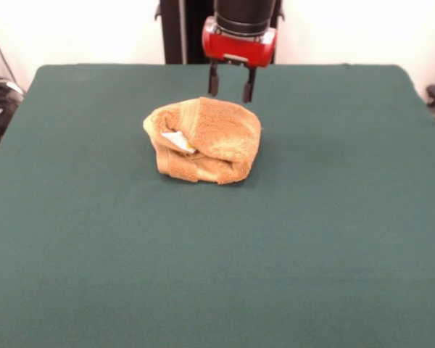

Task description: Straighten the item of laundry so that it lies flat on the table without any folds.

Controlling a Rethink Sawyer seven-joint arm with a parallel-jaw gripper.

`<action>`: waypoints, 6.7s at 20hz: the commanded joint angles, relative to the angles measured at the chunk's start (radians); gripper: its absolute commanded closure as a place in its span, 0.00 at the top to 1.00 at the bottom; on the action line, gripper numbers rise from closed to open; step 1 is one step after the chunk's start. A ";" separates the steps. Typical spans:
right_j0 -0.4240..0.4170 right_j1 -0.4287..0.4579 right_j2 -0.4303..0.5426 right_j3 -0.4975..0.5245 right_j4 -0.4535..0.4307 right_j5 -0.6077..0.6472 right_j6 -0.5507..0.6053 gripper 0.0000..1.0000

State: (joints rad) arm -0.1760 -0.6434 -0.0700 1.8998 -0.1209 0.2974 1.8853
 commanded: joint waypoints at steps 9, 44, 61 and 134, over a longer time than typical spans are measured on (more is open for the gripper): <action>-0.004 0.036 0.090 -0.083 -0.019 0.119 0.021 1.00; -0.046 0.112 0.112 -0.056 -0.052 -0.061 0.056 1.00; -0.022 0.139 0.076 -0.062 -0.026 -0.106 0.119 1.00; 0.151 0.166 0.032 -0.112 0.268 -0.089 0.246 0.00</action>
State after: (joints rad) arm -0.0731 -0.5238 -0.1262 1.8263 0.0559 0.2280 1.8850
